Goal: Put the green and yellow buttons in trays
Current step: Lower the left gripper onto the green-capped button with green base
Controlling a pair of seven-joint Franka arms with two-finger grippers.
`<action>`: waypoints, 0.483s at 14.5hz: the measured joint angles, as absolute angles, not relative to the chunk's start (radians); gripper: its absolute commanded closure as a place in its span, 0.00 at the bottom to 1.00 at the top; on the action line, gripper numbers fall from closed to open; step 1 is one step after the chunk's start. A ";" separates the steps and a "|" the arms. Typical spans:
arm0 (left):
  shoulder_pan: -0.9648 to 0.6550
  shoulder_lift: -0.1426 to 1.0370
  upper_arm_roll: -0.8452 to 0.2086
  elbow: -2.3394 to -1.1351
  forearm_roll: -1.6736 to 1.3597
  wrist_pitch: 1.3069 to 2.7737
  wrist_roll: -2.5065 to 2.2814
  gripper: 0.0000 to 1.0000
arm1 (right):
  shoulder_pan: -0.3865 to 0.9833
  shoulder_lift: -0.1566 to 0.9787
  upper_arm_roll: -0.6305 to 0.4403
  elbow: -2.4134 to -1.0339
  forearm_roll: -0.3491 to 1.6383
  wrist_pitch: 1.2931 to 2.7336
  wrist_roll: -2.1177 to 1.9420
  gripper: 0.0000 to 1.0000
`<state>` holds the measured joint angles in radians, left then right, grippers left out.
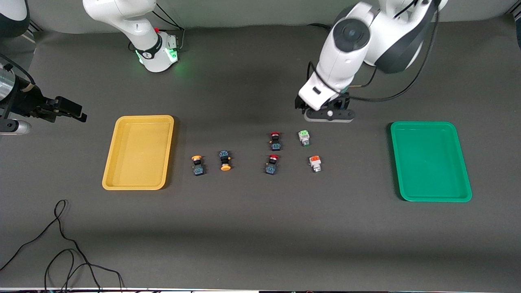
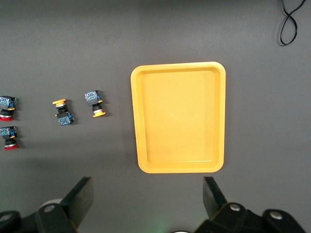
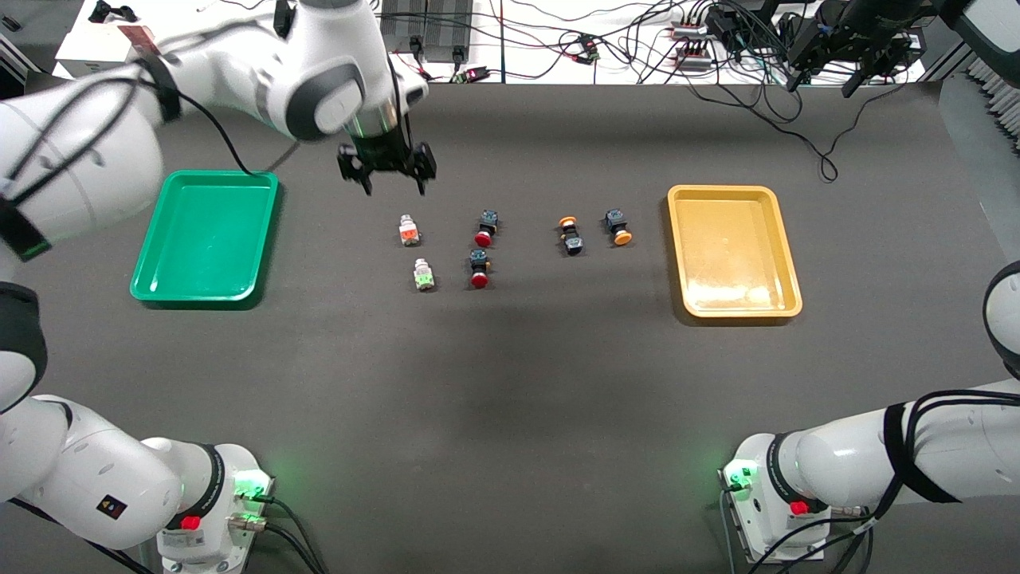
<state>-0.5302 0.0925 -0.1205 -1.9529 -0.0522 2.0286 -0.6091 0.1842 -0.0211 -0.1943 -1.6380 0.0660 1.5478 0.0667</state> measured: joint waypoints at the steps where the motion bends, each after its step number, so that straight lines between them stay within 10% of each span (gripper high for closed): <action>1: -0.536 0.113 -0.120 -1.990 -0.052 2.087 -0.625 0.00 | 0.184 -0.021 -0.200 -1.637 0.066 1.547 0.067 0.00; 7: -0.566 0.314 -0.119 -2.103 0.055 2.401 -0.772 0.00 | 0.184 -0.021 -0.215 -1.635 0.066 1.530 0.065 0.00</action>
<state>-0.5659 0.3145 -0.1186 -2.1031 0.0551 2.4013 -0.7717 0.1840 -0.0213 -0.2151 -1.6355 0.0660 1.5299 0.0651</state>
